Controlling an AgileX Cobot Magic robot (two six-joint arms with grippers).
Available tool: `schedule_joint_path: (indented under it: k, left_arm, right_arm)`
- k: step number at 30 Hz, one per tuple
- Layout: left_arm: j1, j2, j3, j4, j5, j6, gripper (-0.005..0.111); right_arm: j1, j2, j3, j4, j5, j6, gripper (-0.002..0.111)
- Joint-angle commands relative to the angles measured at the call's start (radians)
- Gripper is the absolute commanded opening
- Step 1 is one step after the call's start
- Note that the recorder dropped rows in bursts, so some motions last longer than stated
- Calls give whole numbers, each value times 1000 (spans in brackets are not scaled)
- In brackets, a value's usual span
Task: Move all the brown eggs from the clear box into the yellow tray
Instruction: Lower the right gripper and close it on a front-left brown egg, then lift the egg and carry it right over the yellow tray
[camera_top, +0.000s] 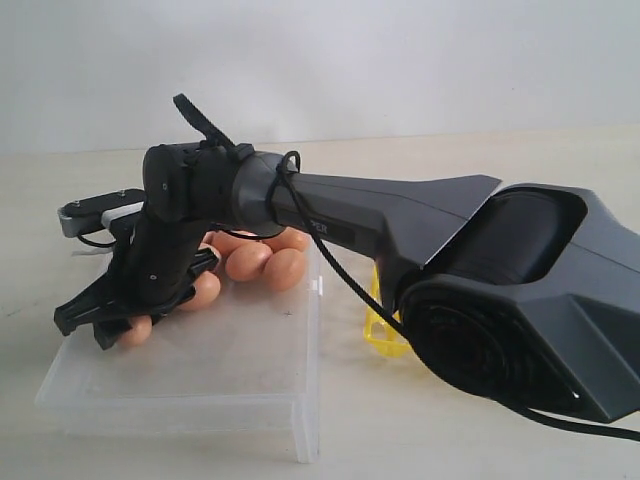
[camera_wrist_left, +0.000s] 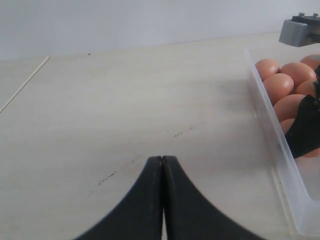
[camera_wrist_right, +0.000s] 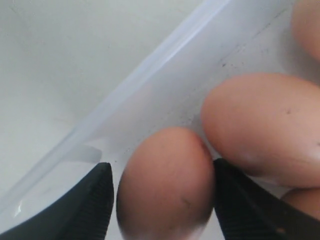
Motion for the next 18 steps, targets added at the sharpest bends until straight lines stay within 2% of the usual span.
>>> schedule_joint_path:
  k: [1,5,7,9,11,12,18]
  left_arm:
    - [-6,-6,-4,-7,-1,-1,0]
    - [-6,-6,-4,-7,-1,-1,0]
    - [-6,-6,-4,-7,-1,-1,0]
    - [-6,-6,-4,-7,-1,-1,0]
    - [-6,-6,-4,-7,-1,-1,0]
    - [-6,-6,-4,-7,-1,-1,0]
    - [-6,-6,-4,-7,-1,-1,0]
  right_arm:
    - [1,11,1,-29,-39,5,56]
    - [1,11,1,-60,-61,16,51]
    - [1,11,1,-77,-68,16,44]
    - [1,11,1,-98,-72,-5,28]
    - [1,11,1,-100,-72,-53,4]
    - [1,11,1,-100,-70,-67,1]
    - [1,-19,1,-98,-40,-73,0]
